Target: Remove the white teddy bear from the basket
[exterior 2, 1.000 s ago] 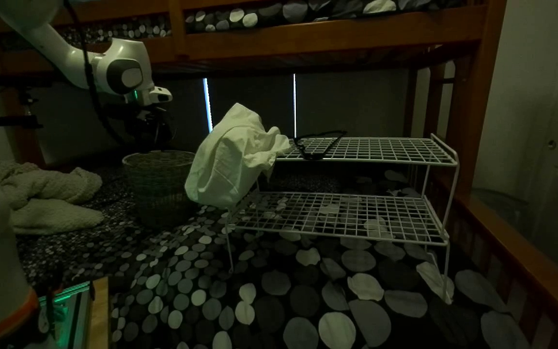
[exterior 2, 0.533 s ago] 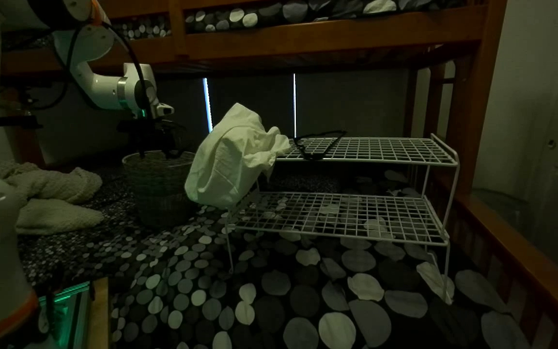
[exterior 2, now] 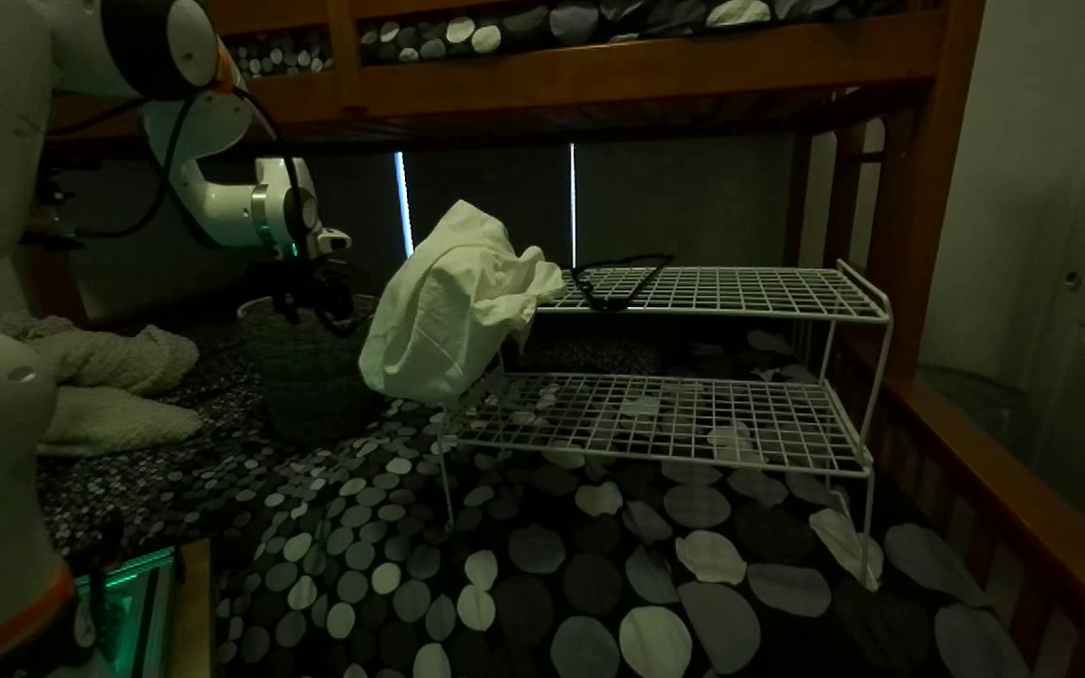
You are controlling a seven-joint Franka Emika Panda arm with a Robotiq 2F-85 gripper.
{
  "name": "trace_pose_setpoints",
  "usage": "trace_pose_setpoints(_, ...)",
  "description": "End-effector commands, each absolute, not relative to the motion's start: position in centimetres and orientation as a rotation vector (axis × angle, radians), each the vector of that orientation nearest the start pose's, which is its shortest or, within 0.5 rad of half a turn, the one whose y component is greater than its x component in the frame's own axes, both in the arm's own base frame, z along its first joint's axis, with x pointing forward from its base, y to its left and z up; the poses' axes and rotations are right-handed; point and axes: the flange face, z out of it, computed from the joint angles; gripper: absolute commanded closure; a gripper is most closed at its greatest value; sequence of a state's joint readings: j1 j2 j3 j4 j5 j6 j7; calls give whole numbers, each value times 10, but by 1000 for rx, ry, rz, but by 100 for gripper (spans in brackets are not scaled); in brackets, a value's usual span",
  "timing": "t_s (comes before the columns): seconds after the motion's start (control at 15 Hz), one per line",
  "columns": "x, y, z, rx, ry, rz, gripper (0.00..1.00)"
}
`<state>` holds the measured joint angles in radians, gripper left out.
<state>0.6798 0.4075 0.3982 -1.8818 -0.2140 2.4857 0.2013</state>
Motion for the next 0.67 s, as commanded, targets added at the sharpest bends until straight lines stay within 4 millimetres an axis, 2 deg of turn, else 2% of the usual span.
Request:
trace_pose_setpoints(0.0,339,600,280,-2690,-1402,-326,0)
trace_pose_setpoints(0.2,338,636,262,-2671,-1461,-316,0)
trace_pose_setpoints(0.33,336,654,243,-2679,-1462,-218,0)
trace_pose_setpoints(0.47,335,661,228,-2752,-1484,-148,0)
trace_pose_setpoints(0.6,344,662,217,-2808,-1517,-150,0)
